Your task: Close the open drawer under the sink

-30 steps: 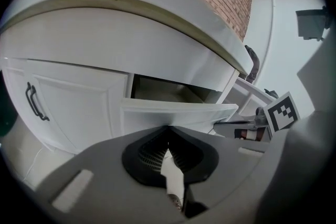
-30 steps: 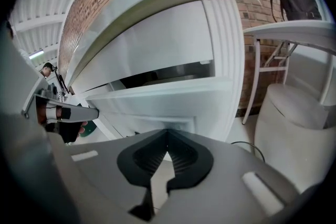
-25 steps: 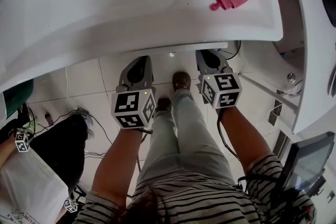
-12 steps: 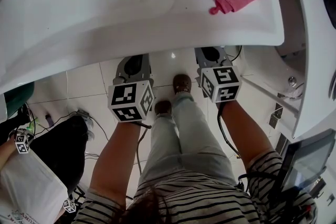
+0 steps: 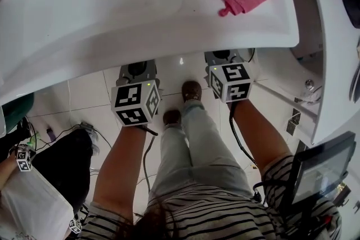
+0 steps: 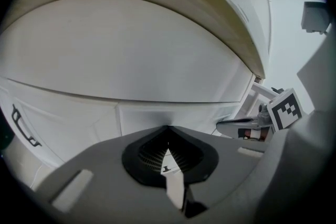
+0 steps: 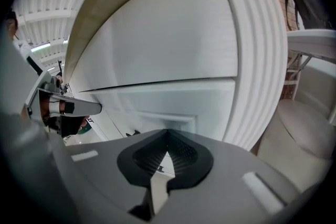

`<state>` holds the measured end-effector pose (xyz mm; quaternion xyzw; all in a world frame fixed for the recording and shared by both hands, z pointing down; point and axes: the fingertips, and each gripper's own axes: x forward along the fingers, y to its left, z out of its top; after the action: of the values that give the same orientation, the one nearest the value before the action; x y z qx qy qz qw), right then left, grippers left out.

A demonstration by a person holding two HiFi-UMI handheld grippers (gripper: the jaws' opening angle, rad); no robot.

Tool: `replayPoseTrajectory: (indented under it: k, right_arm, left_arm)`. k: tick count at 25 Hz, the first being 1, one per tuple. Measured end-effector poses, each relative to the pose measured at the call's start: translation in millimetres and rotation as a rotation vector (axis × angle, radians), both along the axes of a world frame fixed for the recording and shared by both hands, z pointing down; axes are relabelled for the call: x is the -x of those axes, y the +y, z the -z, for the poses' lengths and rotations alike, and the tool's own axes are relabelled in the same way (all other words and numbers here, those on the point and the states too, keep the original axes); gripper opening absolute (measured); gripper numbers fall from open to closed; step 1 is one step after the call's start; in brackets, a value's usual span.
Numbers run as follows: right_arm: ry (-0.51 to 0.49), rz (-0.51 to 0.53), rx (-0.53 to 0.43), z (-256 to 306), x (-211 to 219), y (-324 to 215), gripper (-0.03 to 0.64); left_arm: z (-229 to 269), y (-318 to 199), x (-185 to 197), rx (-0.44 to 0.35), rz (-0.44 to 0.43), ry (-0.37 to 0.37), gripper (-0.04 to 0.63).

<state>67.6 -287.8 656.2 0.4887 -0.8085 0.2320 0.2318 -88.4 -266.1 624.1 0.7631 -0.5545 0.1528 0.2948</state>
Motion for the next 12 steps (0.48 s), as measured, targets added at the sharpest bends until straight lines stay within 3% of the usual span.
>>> replayPoseTrajectory:
  k: [6, 12]
  right_arm:
    - [-0.012, -0.015, 0.011, -9, 6, -3, 0.0]
    - [-0.027, -0.025, -0.044, 50, 6, 30, 0.001]
  left_arm:
    - [-6, -2, 8, 0.006, 0.013, -0.029, 0.015]
    - [38, 45, 16, -0.027, 0.004, -0.019, 0.017]
